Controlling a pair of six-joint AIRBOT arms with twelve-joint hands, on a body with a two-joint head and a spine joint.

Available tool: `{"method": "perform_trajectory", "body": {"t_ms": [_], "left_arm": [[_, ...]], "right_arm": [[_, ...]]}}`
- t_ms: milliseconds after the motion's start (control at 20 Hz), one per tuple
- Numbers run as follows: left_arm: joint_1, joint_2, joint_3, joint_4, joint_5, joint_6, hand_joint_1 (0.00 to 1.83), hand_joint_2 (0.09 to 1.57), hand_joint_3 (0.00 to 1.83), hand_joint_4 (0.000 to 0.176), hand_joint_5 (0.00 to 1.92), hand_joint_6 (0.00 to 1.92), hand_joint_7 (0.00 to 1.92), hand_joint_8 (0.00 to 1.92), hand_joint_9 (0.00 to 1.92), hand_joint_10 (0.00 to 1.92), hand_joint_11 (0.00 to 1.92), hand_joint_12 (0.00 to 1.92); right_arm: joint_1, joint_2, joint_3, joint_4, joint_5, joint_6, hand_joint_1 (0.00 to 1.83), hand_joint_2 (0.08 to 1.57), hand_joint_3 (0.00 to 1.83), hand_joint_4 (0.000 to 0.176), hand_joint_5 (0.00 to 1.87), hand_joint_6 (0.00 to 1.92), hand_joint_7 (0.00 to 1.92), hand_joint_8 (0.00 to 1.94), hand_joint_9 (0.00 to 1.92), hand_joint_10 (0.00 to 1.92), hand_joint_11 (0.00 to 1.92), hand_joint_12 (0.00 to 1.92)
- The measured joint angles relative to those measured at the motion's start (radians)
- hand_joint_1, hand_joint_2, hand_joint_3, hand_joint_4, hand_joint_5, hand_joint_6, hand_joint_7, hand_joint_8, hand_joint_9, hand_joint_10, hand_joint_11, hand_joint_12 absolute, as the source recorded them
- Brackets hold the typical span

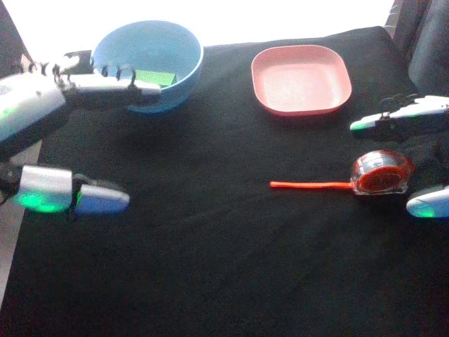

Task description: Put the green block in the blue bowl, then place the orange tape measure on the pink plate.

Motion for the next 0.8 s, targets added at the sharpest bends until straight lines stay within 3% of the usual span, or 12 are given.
{"method": "perform_trajectory", "body": {"t_ms": [100, 200, 300, 350, 400, 450, 500, 550, 600, 650, 700, 800], "left_arm": [[0.027, 0.0, -0.007, -0.014, 0.004, -0.022, 0.68, 0.85, 0.0, 0.028, 0.32, 0.0, 0.46, 0.01, 0.42, 0.0, 0.0, 1.07], [0.042, -0.001, -0.011, -0.017, 0.001, -0.027, 0.7, 0.88, 0.0, 0.0, 0.26, 0.0, 0.4, 0.0, 0.43, 0.01, 0.02, 1.09], [0.054, -0.01, -0.011, -0.02, 0.001, -0.036, 0.72, 0.88, 0.0, 0.0, 0.21, 0.0, 0.31, 0.0, 0.38, 0.0, 0.0, 0.94], [0.064, -0.014, -0.011, -0.023, 0.002, -0.042, 0.72, 0.87, 0.0, 0.017, 0.18, 0.0, 0.34, 0.01, 0.41, 0.01, 0.03, 0.95], [0.068, -0.015, -0.013, -0.022, 0.006, -0.047, 0.74, 0.86, 0.0, 0.064, 0.17, 0.0, 0.37, 0.01, 0.4, 0.01, 0.01, 0.97], [0.07, -0.015, -0.012, -0.023, 0.008, -0.049, 0.74, 0.85, 0.0, 0.078, 0.17, 0.0, 0.37, 0.01, 0.41, 0.01, 0.0, 0.96], [0.073, -0.015, -0.012, -0.03, 0.006, -0.051, 0.73, 0.87, 0.0, 0.058, 0.17, 0.0, 0.35, 0.0, 0.43, 0.01, 0.0, 0.95], [0.073, -0.015, -0.012, -0.034, 0.003, -0.052, 0.75, 0.88, 0.01, 0.056, 0.17, 0.0, 0.33, 0.0, 0.42, 0.01, 0.0, 0.89], [0.076, -0.018, -0.012, -0.036, 0.0, -0.052, 0.74, 0.87, 0.0, 0.063, 0.18, 0.0, 0.32, 0.0, 0.44, 0.01, 0.02, 0.88], [0.079, -0.025, -0.012, -0.043, -0.004, -0.053, 0.75, 0.88, 0.0, 0.059, 0.18, 0.0, 0.33, 0.0, 0.43, 0.01, 0.02, 0.88], [0.082, -0.028, -0.012, -0.045, -0.005, -0.055, 0.74, 0.88, 0.0, 0.07, 0.19, 0.01, 0.32, 0.0, 0.4, 0.0, 0.02, 0.88], [0.109, -0.029, -0.013, -0.045, -0.012, -0.064, 0.75, 0.88, 0.0, 0.075, 0.2, 0.01, 0.32, 0.0, 0.36, 0.0, 0.0, 0.88]], "right_arm": [[0.0, -0.01, 0.008, -0.001, -0.016, 0.0, 0.91, 1.01, 0.0, 0.067, 0.46, 0.01, 0.52, 0.01, 0.55, 0.01, 0.09, 1.13], [0.009, -0.025, 0.02, -0.008, -0.023, 0.001, 0.88, 1.04, 0.0, 0.053, 0.5, 0.0, 0.54, 0.01, 0.55, 0.01, 0.12, 1.08], [0.026, -0.048, 0.04, -0.008, -0.034, 0.002, 0.9, 1.05, 0.0, 0.052, 0.54, 0.0, 0.59, 0.01, 0.61, 0.01, 0.18, 1.07], [0.037, -0.061, 0.051, -0.006, -0.04, 0.002, 0.94, 1.06, 0.0, 0.048, 0.58, 0.0, 0.65, 0.01, 0.67, 0.02, 0.22, 1.13], [0.042, -0.071, 0.062, -0.003, -0.043, 0.003, 1.01, 1.04, 0.0, 0.0, 0.66, 0.01, 0.75, 0.02, 0.8, 0.07, 0.36, 1.21], [0.051, -0.078, 0.071, -0.007, -0.054, 0.002, 1.07, 1.04, 0.0, 0.0, 0.72, 0.0, 0.81, 0.01, 0.87, 0.19, 0.45, 1.36], [0.056, -0.082, 0.075, -0.008, -0.063, 0.002, 1.2, 1.05, 0.0, 0.0, 0.81, 0.0, 0.9, 0.04, 0.86, 0.69, 0.59, 1.64], [0.059, -0.084, 0.08, -0.012, -0.069, 0.003, 1.3, 1.13, 0.01, 0.0, 0.83, 0.0, 0.87, 0.96, 0.8, 1.19, 0.77, 1.71], [0.059, -0.083, 0.085, -0.014, -0.076, 0.004, 1.23, 1.2, 0.0, 0.0, 0.79, 0.99, 0.8, 1.24, 0.81, 1.4, 0.89, 1.73], [0.059, -0.083, 0.085, -0.013, -0.08, 0.005, 1.21, 1.24, 0.0, 0.0, 0.73, 1.27, 0.75, 1.36, 0.79, 1.5, 0.86, 1.78], [0.059, -0.083, 0.087, -0.013, -0.082, 0.004, 1.22, 1.22, 0.0, 0.0, 0.78, 1.08, 0.79, 1.49, 0.8, 1.28, 0.79, 1.61], [0.059, -0.084, 0.093, -0.013, -0.095, 0.005, 1.23, 1.18, 0.0, 0.0, 0.88, 0.93, 0.88, 1.36, 0.9, 1.05, 0.81, 1.51]]}}
